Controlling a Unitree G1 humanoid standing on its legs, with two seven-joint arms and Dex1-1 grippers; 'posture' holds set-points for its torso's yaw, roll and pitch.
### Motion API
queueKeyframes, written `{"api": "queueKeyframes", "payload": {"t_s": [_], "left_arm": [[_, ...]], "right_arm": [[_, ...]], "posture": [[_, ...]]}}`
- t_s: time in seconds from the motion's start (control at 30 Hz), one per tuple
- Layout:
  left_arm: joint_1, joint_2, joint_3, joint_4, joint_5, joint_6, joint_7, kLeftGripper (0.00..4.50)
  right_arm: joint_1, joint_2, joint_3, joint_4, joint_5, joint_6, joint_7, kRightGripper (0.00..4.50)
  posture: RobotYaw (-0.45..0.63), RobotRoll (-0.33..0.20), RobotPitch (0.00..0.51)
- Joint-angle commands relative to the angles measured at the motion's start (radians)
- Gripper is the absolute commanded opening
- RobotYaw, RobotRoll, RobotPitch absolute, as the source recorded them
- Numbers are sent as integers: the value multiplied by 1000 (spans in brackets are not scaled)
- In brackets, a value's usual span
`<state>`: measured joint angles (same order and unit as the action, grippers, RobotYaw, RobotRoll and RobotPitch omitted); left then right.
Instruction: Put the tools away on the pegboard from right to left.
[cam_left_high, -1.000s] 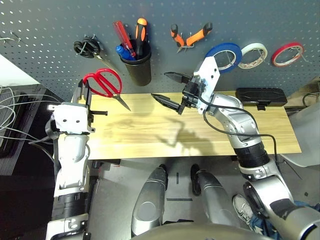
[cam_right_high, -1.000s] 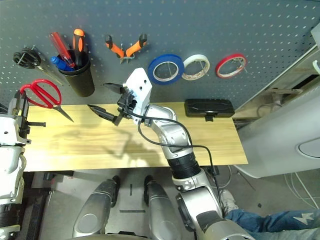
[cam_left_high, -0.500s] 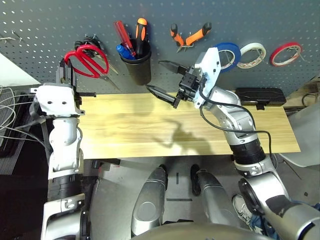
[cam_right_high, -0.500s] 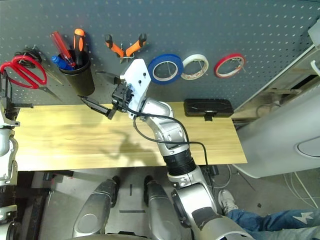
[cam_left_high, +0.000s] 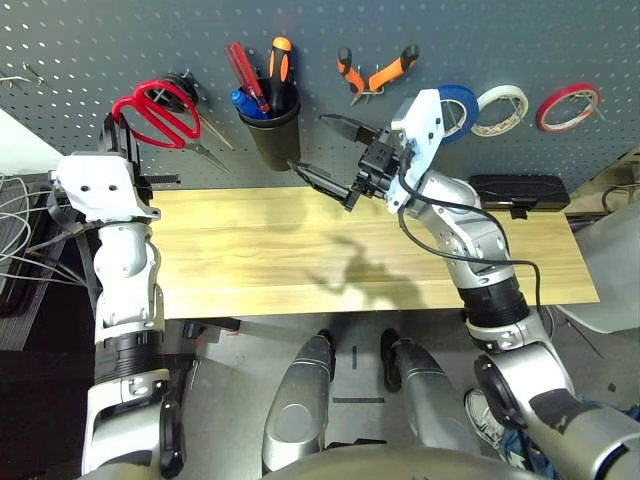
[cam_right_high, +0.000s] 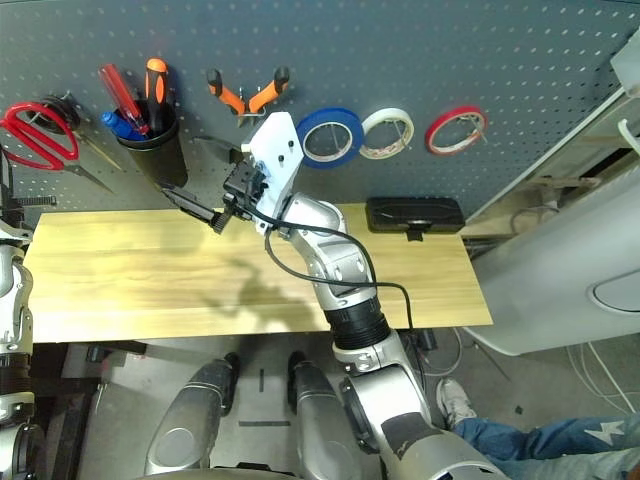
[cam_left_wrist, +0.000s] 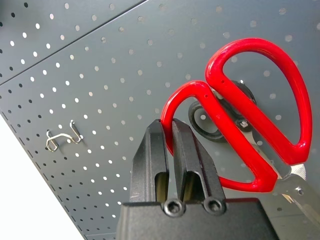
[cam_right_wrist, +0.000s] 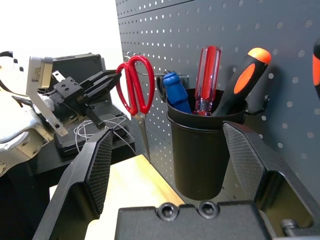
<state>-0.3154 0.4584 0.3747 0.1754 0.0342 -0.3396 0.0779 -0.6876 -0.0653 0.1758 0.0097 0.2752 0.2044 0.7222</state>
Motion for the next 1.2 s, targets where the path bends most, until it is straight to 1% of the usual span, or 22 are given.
{"api": "queueKeyframes", "payload": {"t_s": [0.03,0.27,0.37,0.73,0.9,1.03,1.13,1.2], "left_arm": [[33,-4,15,2,-8,-11,4,23],[58,-19,23,-11,-21,-14,13,23],[51,-18,29,-5,-30,-9,19,23],[-37,-2,15,122,-46,61,14,23],[-99,5,-7,215,-69,122,-34,23],[-107,2,-50,266,-45,100,-70,1316],[-80,-10,-96,280,-29,94,-100,2322],[-49,-24,-120,282,-21,92,-111,2998]], "right_arm": [[7,0,8,1,11,8,4,4500],[6,-3,10,2,10,13,8,4500],[8,-5,11,1,11,16,9,4500],[6,-4,13,12,4,15,2,4500],[9,-3,6,16,-2,10,-14,4500],[17,-7,-3,34,-9,13,-37,4500],[39,-22,-17,56,-17,27,-63,4500],[75,-41,-27,66,-23,60,-89,4500]], "posture": [[124,0,267],[122,0,266],[123,0,265],[123,0,256],[119,0,253],[119,0,254],[118,0,257],[120,0,255]]}}
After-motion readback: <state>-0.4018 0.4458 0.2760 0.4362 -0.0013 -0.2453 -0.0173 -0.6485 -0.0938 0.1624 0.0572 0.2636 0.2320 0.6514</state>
